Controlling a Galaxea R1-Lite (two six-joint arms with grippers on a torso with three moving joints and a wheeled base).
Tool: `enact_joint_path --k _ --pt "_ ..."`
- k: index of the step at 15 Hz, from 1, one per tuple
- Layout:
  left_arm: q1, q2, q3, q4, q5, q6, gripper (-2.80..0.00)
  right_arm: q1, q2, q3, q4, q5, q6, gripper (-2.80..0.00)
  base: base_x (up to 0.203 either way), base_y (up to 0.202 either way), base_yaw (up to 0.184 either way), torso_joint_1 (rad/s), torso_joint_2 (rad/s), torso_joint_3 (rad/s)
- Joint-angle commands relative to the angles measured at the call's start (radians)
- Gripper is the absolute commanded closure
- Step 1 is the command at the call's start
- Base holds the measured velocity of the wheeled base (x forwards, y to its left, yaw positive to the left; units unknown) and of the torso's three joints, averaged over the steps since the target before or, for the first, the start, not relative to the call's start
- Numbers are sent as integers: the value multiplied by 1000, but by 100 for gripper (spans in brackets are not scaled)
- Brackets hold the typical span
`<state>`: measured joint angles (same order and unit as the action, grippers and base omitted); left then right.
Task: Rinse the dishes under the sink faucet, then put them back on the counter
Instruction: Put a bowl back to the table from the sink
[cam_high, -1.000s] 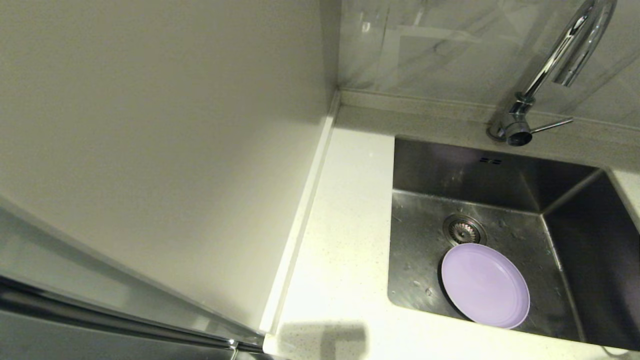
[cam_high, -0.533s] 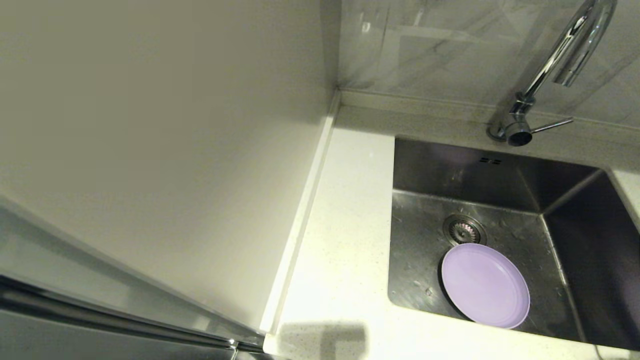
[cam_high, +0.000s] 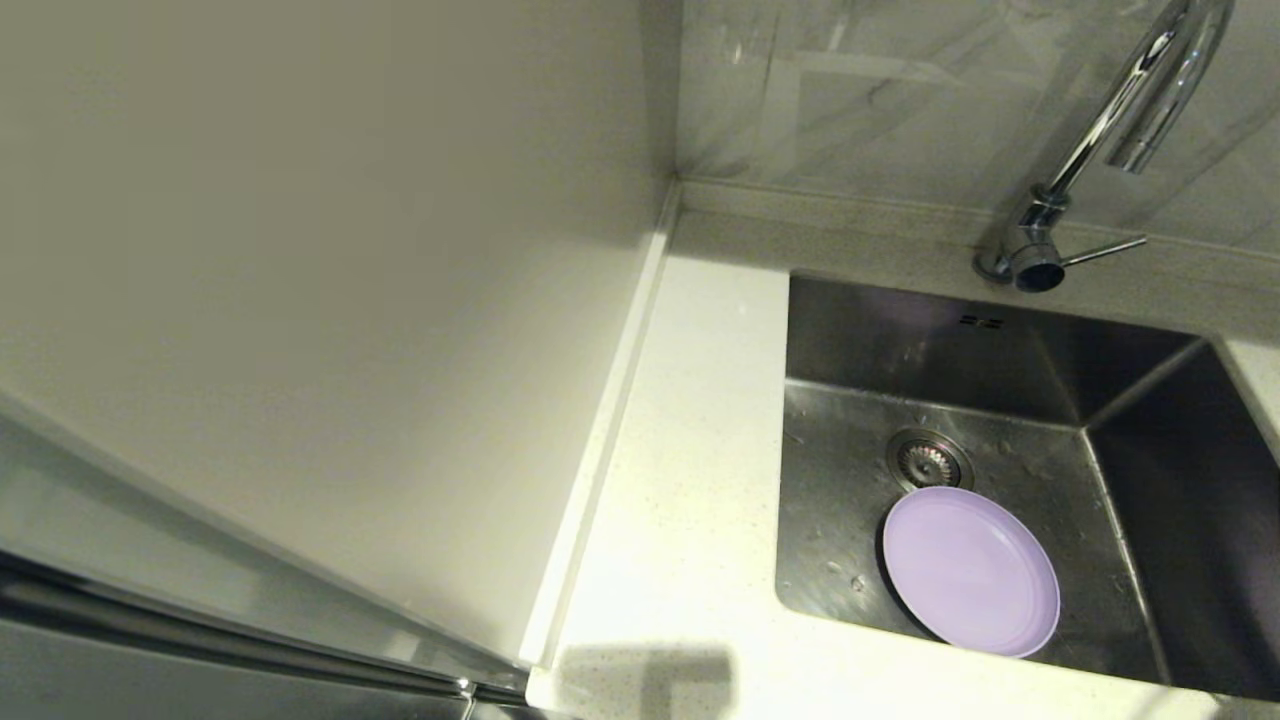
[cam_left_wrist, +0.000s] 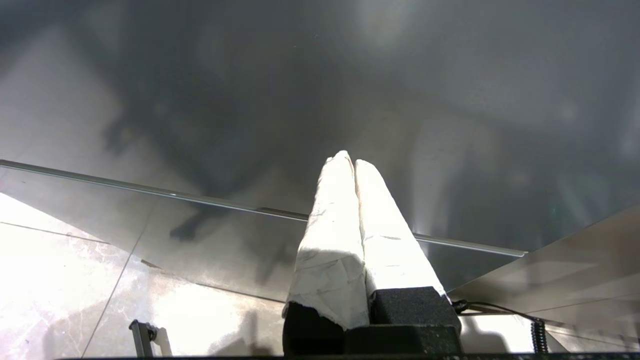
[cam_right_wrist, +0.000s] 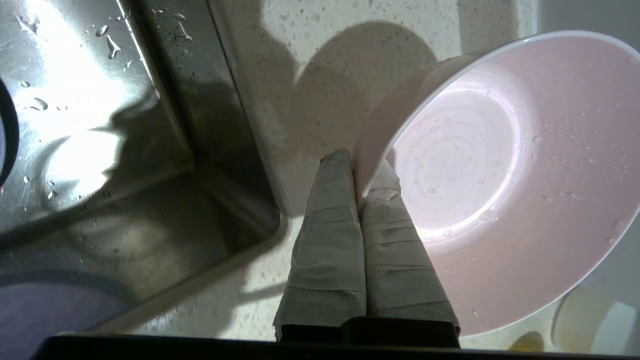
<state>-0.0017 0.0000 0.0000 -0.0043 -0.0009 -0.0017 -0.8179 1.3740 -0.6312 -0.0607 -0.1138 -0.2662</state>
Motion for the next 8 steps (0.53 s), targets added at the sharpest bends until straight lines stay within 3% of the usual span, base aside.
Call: enact_joint_path --k 1,8 --pt "0 0 3 0 0 0 0 2 69 -8 -22 14 1 0 0 0 0 0 0 0" --pt "0 0 3 0 -1 0 0 2 130 -16 -55 23 5 0 0 0 0 0 0 0"
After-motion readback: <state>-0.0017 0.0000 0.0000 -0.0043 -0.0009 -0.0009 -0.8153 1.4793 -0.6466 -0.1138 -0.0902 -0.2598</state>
